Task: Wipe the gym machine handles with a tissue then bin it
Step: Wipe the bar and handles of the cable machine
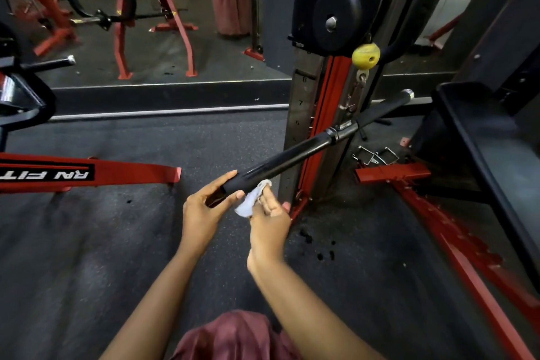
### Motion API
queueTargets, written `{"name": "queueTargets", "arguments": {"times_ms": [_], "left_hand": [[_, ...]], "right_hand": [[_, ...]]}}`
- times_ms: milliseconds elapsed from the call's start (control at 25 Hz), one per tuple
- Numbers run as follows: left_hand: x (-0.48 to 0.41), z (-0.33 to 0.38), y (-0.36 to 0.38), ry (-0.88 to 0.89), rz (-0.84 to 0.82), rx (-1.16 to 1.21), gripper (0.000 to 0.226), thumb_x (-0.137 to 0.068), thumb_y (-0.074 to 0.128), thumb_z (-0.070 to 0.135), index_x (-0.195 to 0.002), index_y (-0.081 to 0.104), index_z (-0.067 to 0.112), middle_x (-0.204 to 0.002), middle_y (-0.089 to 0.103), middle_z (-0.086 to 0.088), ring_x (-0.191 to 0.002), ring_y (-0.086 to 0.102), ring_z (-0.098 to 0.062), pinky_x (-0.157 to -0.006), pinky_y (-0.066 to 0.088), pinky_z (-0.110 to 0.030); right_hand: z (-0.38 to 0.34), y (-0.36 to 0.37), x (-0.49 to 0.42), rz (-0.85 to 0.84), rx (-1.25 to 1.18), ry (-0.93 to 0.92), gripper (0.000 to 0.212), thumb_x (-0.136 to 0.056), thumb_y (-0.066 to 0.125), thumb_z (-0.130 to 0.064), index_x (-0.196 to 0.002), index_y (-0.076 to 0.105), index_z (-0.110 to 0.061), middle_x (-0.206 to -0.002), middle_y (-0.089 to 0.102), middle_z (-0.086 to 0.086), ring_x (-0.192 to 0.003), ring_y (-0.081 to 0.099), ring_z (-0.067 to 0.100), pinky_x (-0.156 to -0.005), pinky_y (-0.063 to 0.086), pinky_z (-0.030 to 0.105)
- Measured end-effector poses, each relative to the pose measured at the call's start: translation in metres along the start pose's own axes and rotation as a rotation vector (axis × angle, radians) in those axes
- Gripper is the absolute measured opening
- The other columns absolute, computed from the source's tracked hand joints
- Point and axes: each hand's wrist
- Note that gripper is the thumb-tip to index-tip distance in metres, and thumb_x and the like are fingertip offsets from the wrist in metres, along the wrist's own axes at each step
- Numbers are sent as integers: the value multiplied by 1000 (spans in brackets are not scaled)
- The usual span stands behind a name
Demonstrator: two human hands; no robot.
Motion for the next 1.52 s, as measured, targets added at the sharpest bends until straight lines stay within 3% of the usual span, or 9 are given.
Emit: {"name": "queueTargets", "arguments": {"times_ms": [120,200,320,440,520,640,880,1280,1520], "left_hand": [[1,1,5,-105,69,153,39,-79,69,16,-114,63,31,-104,71,6,-96,66,-11,-87,52,-22],[5,6,14,-275,151,423,37,-79,67,4,-114,62,15,-96,70,-7,-83,67,-19,-80,56,-24],[13,5,25,-350,226,532,29,-74,69,-2,-102,66,2,-82,72,-6,-77,66,-17,-79,57,-28],[15,4,27,-324,280,473,30,-68,75,-4,-94,68,9,-78,71,-2,-73,66,-8,-74,55,-23],[17,7,29,-285,278,413,34,-65,78,-4,-92,68,14,-71,71,7,-64,62,0,-65,51,-12],[25,10,32,-234,233,343,34,-63,79,-3,-93,70,12,-63,70,10,-59,60,3,-60,47,-8],[32,14,38,-160,204,181,37,-64,82,7,-97,72,20,-80,72,7,-70,68,-1,-64,49,-8],[23,12,33,56,214,0,40,-72,76,11,-106,65,29,-92,69,11,-78,67,-2,-71,47,-5],[18,14,27,37,217,-1,36,-71,77,16,-104,68,28,-90,69,13,-79,66,1,-72,45,-4]], "right_hand": [[-17,-19,-5,2,194,-260,48,-86,50,6,-111,60,-34,-101,65,-16,-78,57,-14,-78,42,7],[-47,-21,-20,-62,435,-532,48,-83,49,7,-113,63,-27,-101,60,-19,-77,56,-16,-74,40,4],[-90,-1,-39,-427,764,-845,47,-75,46,14,-112,65,-8,-112,64,-3,-102,58,0,-91,34,2],[-96,14,-43,-930,1371,-984,34,-88,47,-7,-119,61,-10,-118,64,9,-111,56,21,-97,42,27],[-90,9,-52,-1083,1735,-1056,38,-94,40,-15,-131,48,-18,-125,56,3,-114,47,22,-90,45,38],[-105,0,-73,-1190,1813,-1161,43,-92,41,-10,-134,45,-19,-124,56,4,-116,45,22,-91,44,38],[-150,-24,-127,-1102,2123,-1075,46,-95,37,-8,-139,37,-23,-136,47,0,-124,39,16,-99,36,27],[-139,-29,-109,-1172,1810,-1157,54,-86,43,8,-135,44,-14,-136,49,11,-126,42,25,-102,34,31],[-168,-60,-167,-853,2051,-1019,54,-90,42,2,-140,35,-18,-143,40,6,-132,33,19,-106,34,30]]}}
Point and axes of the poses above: each hand's wrist, its own x-axis away from the middle knuckle, its own y-axis out of the palm, z = x × y
